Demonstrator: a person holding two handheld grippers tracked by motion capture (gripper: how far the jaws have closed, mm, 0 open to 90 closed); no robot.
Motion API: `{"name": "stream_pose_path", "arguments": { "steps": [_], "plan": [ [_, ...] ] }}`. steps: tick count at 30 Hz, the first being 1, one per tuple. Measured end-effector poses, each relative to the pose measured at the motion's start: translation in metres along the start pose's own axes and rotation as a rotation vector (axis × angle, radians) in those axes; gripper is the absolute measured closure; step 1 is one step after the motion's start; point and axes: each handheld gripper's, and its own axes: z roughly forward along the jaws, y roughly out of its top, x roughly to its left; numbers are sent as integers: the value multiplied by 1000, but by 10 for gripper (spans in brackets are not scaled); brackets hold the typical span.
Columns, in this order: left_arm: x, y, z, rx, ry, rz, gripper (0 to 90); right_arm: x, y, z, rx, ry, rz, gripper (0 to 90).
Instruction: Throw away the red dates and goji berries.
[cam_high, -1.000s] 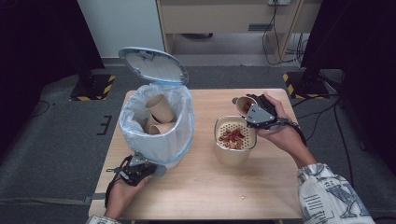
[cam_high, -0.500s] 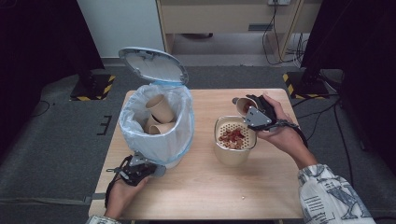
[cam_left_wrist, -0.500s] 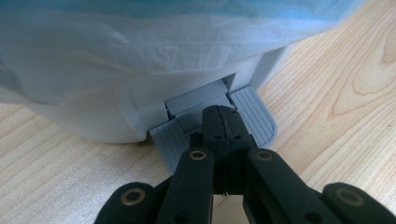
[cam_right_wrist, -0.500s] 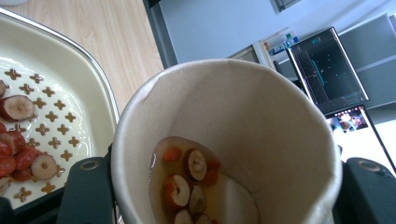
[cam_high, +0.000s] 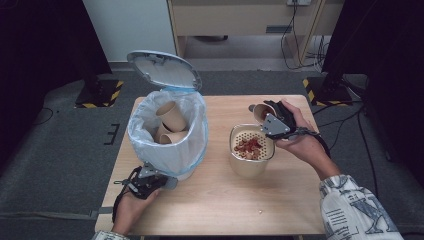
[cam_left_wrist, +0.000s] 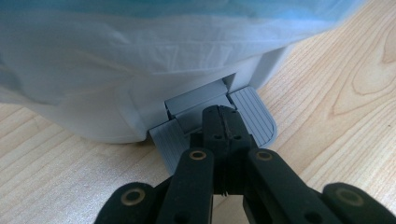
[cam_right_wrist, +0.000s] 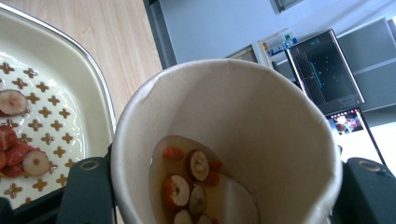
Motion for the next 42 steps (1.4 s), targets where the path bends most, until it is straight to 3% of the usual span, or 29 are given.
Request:
{"name": "stream_pose_path", "arguments": {
  "steps": [13,27,42],
  "plan": [
    [0,0,0,0,1,1,900,2,3,-2,-23,11,-19,333],
    [0,0,0,0,1,1,900,4,6,-8,-71,11,-80,334],
    [0,0,0,0,1,1,900,8,7,-11,-71,-9,-136,335]
  ]
}}
